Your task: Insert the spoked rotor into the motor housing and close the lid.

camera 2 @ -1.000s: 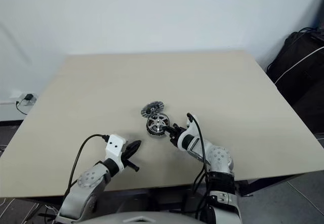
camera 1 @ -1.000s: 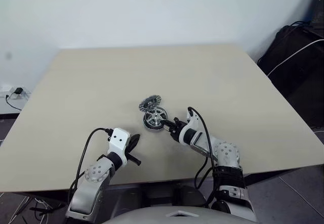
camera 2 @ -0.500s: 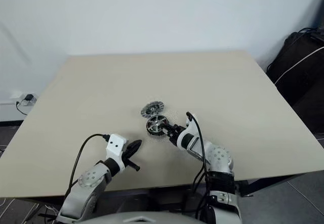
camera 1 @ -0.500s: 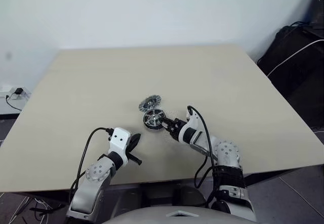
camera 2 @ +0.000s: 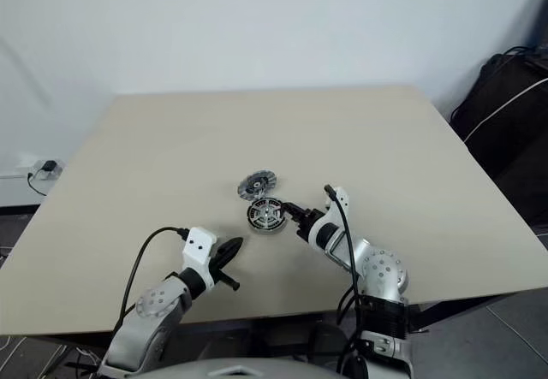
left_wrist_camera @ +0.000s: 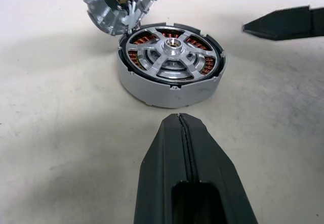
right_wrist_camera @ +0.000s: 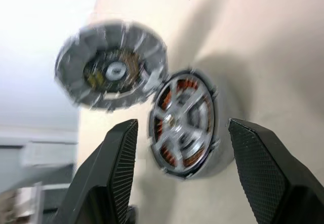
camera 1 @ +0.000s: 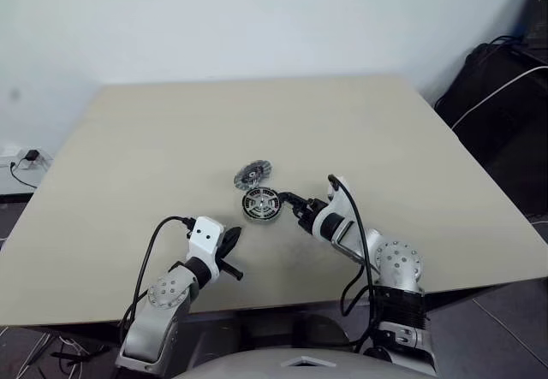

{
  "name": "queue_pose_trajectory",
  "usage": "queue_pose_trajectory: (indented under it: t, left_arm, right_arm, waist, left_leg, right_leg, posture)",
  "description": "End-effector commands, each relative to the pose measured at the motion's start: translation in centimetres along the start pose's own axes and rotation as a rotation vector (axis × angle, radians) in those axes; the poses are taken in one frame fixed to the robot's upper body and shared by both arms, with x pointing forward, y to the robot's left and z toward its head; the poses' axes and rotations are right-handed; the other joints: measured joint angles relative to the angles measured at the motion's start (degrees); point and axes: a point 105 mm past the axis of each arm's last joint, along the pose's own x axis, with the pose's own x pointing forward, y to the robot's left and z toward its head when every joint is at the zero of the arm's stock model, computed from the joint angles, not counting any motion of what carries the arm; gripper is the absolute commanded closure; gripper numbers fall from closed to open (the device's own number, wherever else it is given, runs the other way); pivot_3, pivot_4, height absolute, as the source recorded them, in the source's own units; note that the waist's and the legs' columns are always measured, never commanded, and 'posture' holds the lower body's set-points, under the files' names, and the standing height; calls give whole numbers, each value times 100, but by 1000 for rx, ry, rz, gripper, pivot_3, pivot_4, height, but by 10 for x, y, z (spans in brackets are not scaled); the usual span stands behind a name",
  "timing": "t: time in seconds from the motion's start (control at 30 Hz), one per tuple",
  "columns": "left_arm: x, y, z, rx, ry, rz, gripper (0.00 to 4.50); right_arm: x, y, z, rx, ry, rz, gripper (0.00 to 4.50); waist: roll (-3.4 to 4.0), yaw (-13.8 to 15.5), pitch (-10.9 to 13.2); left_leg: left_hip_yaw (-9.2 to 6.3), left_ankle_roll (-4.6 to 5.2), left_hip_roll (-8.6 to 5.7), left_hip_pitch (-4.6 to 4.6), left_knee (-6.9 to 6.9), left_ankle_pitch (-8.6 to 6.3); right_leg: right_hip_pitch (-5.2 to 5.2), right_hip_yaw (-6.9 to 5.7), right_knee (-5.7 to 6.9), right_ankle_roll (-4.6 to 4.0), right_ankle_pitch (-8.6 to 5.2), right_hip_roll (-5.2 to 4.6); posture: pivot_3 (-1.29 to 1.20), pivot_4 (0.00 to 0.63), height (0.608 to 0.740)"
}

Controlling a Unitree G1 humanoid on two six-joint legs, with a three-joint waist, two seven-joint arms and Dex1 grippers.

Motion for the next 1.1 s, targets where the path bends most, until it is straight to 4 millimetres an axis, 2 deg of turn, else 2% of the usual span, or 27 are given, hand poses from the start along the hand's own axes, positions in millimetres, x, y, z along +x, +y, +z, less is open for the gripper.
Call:
queue_pose_trajectory:
  t: [0.03, 0.23, 0.27, 0.47, 0.7, 0.97, 1.1]
  left_arm:
    - [4, -3, 15, 22, -58, -21, 4500]
    - [7, -6, 18, 26, -63, -39, 4500]
    - [7, -6, 18, 27, -63, -41, 4500]
    - [8, -5, 19, 32, -64, -45, 4500]
    - [6, -3, 17, 32, -61, -35, 4500]
    - [4, -1, 18, 29, -62, -17, 4500]
    - [4, -2, 18, 24, -64, -12, 4500]
  right_arm:
    - [-1, 17, 11, -264, -53, -6, 2420]
    - [15, 29, 2, -713, -68, -27, 4410]
    - [19, 32, -1, -762, -65, -18, 4487]
    - [39, 46, -8, -879, -66, 40, 4487]
    - [54, 52, -15, -897, -25, 79, 4487]
    - [64, 34, -31, -901, 103, 57, 4487]
    - [63, 40, -22, -938, 92, 71, 4487]
  waist:
    - [0, -2, 0]
    - [-2, -21, -1]
    - [-3, -20, -1]
    - [-10, -1, 0]
    - [-14, -7, -1]
    - [-13, -13, -1]
    - [-14, -15, -2]
  left_leg:
    - [1, 0, 0, 0, 0, 0]
    - [4, -1, 2, 2, 0, 1]
    - [4, -1, 2, 2, 0, 2]
    - [4, -2, 1, 2, 8, 3]
    - [4, -3, 1, 1, 14, 3]
    - [4, -6, 1, 2, 14, 4]
    - [4, -7, 1, 3, 14, 5]
  right_leg:
    - [0, 0, 0, 0, 0, 0]
    - [0, -2, 2, -14, -9, 5]
    - [0, -2, 2, -14, -9, 5]
    - [4, -1, 3, -8, -5, 5]
    - [6, 0, 3, 0, 1, 5]
    - [6, 0, 6, 5, 4, 5]
    - [6, 0, 6, 5, 4, 5]
  posture:
    - [0, 0, 740]
    - [0, 0, 740]
    - [0, 0, 740]
    - [0, 0, 740]
    - [0, 0, 740]
    - [0, 0, 740]
    - [0, 0, 740]
